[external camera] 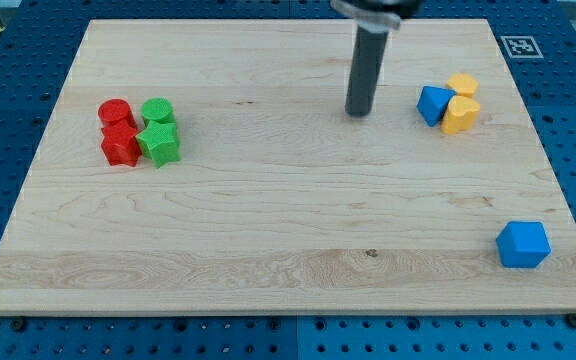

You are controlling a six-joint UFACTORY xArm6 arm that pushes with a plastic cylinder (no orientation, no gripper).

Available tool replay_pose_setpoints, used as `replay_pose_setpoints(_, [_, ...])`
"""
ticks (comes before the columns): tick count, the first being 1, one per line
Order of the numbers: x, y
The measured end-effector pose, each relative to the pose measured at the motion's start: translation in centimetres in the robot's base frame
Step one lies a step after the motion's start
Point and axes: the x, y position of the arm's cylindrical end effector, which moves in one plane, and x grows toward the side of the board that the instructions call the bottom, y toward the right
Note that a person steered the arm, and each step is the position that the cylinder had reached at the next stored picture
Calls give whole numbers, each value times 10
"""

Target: Push the blue triangle to the bottom of the yellow heart

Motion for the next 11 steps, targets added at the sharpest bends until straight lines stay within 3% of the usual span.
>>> replay_pose_setpoints(1, [-66, 5])
replay_pose_setpoints(2, [-70, 39])
replay_pose_setpoints(6, [-57, 68])
replay_pose_setpoints(9, [-1, 68])
replay_pose_setpoints(11, [-14, 84])
